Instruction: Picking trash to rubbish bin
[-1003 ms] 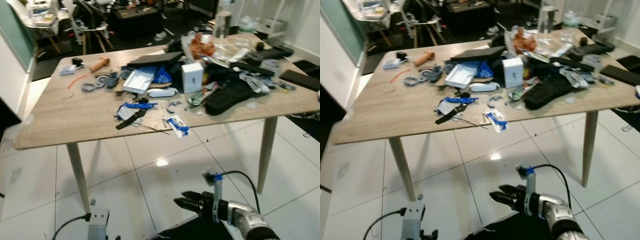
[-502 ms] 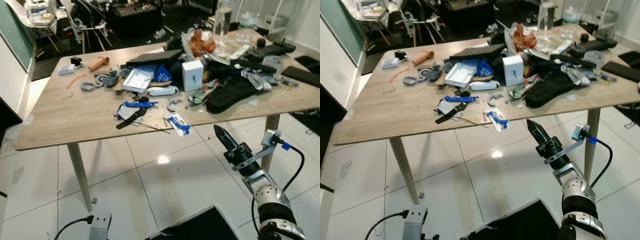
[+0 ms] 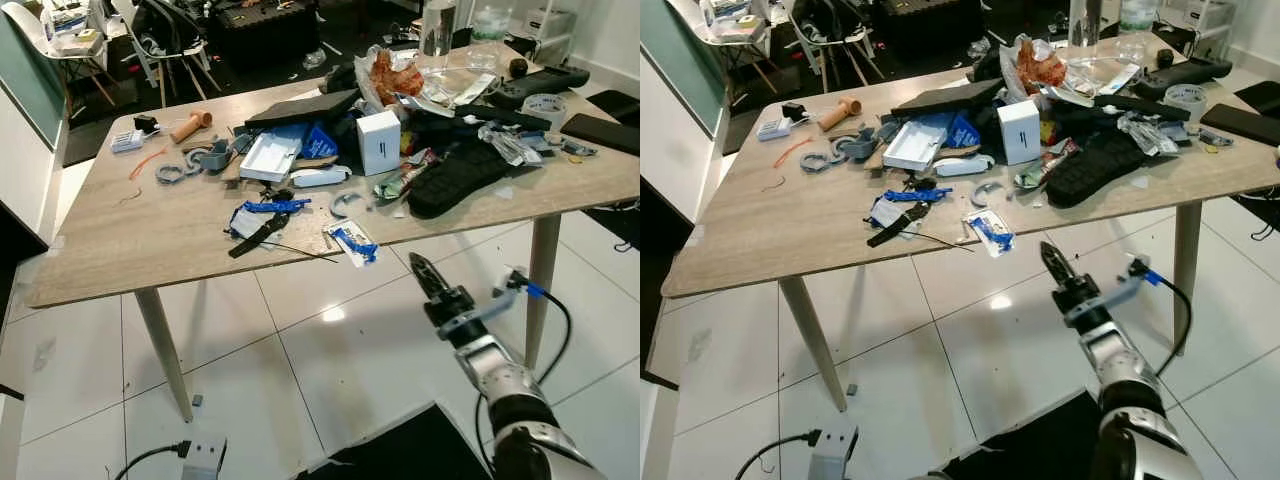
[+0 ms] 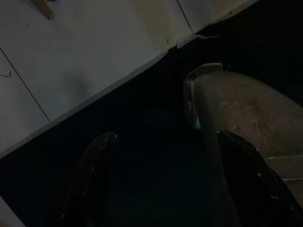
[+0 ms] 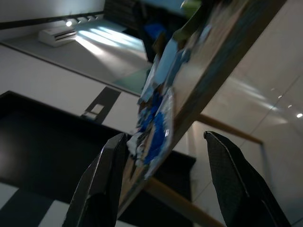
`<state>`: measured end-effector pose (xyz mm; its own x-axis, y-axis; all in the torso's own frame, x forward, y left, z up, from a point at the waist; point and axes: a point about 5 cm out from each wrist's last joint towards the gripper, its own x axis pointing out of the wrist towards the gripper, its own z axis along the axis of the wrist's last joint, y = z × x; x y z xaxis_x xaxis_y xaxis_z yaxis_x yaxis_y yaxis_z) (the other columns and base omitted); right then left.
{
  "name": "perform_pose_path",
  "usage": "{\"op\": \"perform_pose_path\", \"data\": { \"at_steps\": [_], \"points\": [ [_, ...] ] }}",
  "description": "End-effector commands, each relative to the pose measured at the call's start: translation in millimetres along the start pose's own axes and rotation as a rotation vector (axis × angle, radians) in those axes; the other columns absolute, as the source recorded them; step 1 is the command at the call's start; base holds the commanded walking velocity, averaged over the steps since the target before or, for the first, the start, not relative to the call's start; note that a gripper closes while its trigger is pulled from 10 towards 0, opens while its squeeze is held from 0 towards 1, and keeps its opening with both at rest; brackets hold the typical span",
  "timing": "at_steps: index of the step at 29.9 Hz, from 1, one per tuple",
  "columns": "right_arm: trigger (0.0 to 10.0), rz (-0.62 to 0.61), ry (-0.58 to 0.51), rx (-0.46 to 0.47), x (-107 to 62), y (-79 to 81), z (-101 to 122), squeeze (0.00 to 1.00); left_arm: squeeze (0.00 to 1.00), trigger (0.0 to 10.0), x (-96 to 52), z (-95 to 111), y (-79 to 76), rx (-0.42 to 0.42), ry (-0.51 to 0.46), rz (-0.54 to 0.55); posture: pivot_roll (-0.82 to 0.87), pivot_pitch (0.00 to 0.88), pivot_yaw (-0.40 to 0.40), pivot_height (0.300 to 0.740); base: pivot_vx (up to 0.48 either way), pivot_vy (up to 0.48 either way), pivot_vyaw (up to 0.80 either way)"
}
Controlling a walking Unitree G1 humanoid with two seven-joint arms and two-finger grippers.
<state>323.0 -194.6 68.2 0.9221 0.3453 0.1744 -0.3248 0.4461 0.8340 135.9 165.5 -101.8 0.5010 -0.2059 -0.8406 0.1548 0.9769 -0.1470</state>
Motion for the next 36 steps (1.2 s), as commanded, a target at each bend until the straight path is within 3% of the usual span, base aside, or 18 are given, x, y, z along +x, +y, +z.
{"op": "perform_pose_path", "data": {
  "at_steps": [1,15,35,36],
  "points": [
    [10.0,0.024,0.042,0.010,7.9,5.7,-10.7,0.00,0.00,10.0,-4.5,-8.3,8.7,0.018,0.026,0.013,-0.09,0.111,0.172,0.740,0.000,0.000,0.00],
    [10.0,0.077,0.101,0.039,25.3,19.3,-33.9,0.00,0.00,10.0,-10.3,-19.6,15.3,0.030,0.041,0.020,-0.06,0.146,0.190,0.740,0.000,0.000,0.00],
    [10.0,0.112,0.090,0.052,38.1,29.9,-34.6,0.00,0.00,10.0,-15.9,-29.9,20.2,0.047,0.056,0.016,-0.04,0.173,0.205,0.740,0.000,0.000,0.00],
    [4.2,0.106,0.075,0.049,41.1,31.3,-32.1,0.00,0.00,10.0,-16.2,-30.8,20.2,0.048,0.057,0.015,-0.04,0.174,0.204,0.740,0.000,0.000,0.00]
  ]
}}
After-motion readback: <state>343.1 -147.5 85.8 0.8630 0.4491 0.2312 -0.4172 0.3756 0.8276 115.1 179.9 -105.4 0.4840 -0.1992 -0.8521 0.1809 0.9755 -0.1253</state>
